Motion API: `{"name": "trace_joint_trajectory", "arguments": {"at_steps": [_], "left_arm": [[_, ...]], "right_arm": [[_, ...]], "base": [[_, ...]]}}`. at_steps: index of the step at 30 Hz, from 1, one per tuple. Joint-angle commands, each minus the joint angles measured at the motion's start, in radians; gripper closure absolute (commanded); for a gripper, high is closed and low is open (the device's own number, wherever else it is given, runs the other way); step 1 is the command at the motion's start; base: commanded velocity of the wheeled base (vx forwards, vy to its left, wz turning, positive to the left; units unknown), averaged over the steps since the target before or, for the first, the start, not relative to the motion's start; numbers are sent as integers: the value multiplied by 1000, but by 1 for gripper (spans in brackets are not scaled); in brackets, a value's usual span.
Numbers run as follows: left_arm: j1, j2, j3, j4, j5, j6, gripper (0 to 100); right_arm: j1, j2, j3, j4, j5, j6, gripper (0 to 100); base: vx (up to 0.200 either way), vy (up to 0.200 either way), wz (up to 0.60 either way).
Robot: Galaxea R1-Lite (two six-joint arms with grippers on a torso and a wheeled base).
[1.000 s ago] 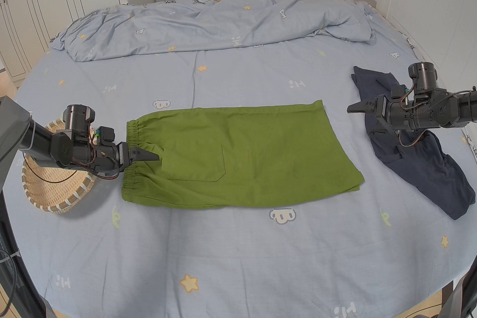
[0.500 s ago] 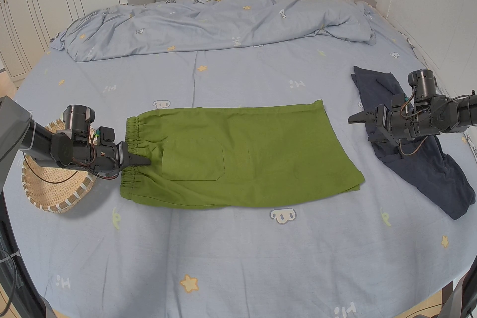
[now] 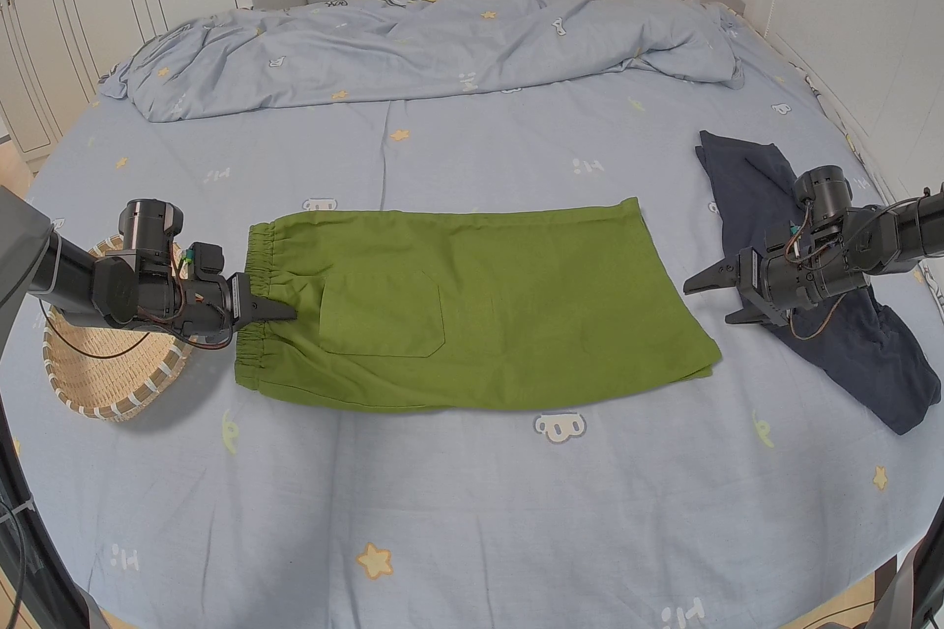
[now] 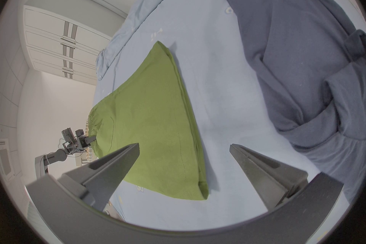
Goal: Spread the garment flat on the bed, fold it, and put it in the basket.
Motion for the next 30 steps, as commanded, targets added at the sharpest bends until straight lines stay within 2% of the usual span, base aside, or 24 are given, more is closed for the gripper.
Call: {"name": "trace_joint_trajectory", "arguments": {"at_steps": [1, 21, 30], "left_arm": [[-2, -6, 1, -1, 0, 0, 100], [-4, -6, 4, -1, 0, 0, 100], [-4, -8, 4, 1, 0, 0, 100]], "right_arm": [[14, 9, 14, 1, 1, -1, 0], [92, 24, 50, -4, -2, -10, 0], [94, 75, 49, 0, -3, -19, 0]], "base": [[0, 0, 0], [0, 0, 0], [0, 0, 0]]}}
